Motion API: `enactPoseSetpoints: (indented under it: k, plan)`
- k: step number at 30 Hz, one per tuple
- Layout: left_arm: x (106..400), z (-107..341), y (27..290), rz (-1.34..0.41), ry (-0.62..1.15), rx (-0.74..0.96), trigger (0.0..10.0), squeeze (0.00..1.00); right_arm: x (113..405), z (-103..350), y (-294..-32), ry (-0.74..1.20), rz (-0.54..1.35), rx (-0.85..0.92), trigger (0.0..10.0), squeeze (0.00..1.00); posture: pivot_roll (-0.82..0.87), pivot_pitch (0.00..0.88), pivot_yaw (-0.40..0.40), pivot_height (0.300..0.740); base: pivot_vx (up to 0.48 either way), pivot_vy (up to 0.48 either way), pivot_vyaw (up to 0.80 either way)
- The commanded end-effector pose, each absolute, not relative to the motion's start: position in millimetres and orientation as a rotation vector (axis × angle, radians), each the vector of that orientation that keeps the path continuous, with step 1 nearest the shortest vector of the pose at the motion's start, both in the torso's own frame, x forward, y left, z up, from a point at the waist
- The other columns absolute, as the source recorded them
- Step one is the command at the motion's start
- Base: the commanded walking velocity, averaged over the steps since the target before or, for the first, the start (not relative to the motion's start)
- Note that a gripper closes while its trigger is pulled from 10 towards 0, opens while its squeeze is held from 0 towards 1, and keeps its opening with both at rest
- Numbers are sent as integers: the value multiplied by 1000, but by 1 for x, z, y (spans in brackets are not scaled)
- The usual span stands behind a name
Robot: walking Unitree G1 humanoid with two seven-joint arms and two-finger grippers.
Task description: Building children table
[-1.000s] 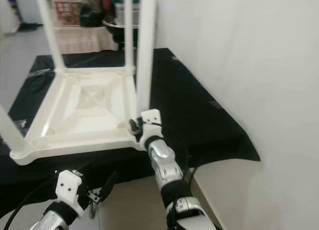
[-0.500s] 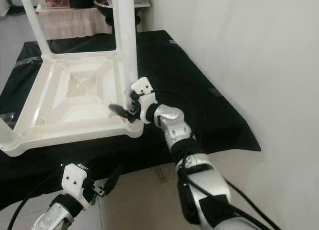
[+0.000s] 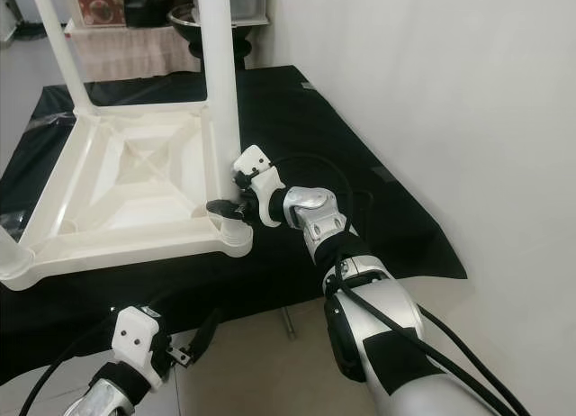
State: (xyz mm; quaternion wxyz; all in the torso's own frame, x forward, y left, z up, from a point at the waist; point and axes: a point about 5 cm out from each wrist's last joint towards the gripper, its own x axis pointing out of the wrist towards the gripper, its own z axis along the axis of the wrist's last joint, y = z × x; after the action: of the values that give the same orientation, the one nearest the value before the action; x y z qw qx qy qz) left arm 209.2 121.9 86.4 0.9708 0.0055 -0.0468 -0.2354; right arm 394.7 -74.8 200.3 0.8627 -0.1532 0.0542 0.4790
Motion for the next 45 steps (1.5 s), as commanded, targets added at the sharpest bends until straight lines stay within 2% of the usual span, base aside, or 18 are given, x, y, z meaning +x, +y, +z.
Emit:
enactPoseSetpoints:
  k: [1,5,6,8,11,12,13,15,18,27,28,32,33,37,38,42,44,45]
  plan:
    - [207,84,121,-471,-88,11,10000,0,390,185,-74,173,1036,-366,0,0,119,76,-80,740,0,0,0]
    - [206,83,120,-471,-86,10,10000,0,391,178,-87,193,985,-361,0,0,112,76,-80,740,0,0,0]
    - [205,83,120,-473,-85,9,0,0,393,174,-98,202,906,-355,0,0,111,77,-84,740,0,0,0]
    - [204,83,120,-475,-84,8,0,0,395,169,-108,213,812,-341,0,0,111,77,-84,740,0,0,0]
    - [202,83,122,-472,-83,9,0,0,386,123,-143,269,367,-168,0,0,110,86,-85,740,0,0,0]
    - [202,83,122,-472,-83,9,0,0,386,123,-143,269,367,-168,0,0,110,86,-85,740,0,0,0]
    - [201,84,124,-469,-83,11,0,0,368,96,-133,271,253,-36,0,0,101,92,-71,740,0,0,0]
    - [201,84,124,-469,-83,11,0,0,368,96,-133,271,253,-36,0,0,101,92,-71,740,0,0,0]
    - [204,83,127,-466,-78,18,0,0,324,65,-77,282,177,120,0,0,94,78,-38,740,0,0,0]
    - [207,81,128,-464,-75,23,0,0,346,93,-39,206,305,109,0,0,122,59,-47,740,0,0,0]
    - [209,81,129,-454,-77,27,0,0,357,110,-32,177,360,94,10000,0,136,54,-56,740,0,0,0]
    - [209,81,130,-447,-78,31,0,0,363,124,-28,135,445,56,10000,0,136,54,-56,740,0,0,0]
    - [210,81,130,-442,-78,32,0,0,366,133,-31,105,512,29,10000,1000,138,53,-61,740,0,0,0]
    - [211,81,130,-442,-78,32,0,0,366,140,-33,85,618,19,10000,1000,141,50,-63,740,0,0,0]
    - [212,81,129,-445,-76,31,0,0,371,162,-50,12,848,-39,10000,0,144,48,-67,740,0,0,0]
    - [212,80,129,-447,-75,31,0,0,372,170,-56,-10,906,-73,10000,0,148,48,-67,740,0,0,0]
    - [213,80,128,-448,-74,33,10000,0,377,181,-59,-25,1019,-150,10000,0,160,48,-76,740,0,0,0]
    - [212,80,127,-448,-74,34,10000,0,378,184,-59,-23,1059,-172,10000,0,172,50,-80,740,0,0,0]
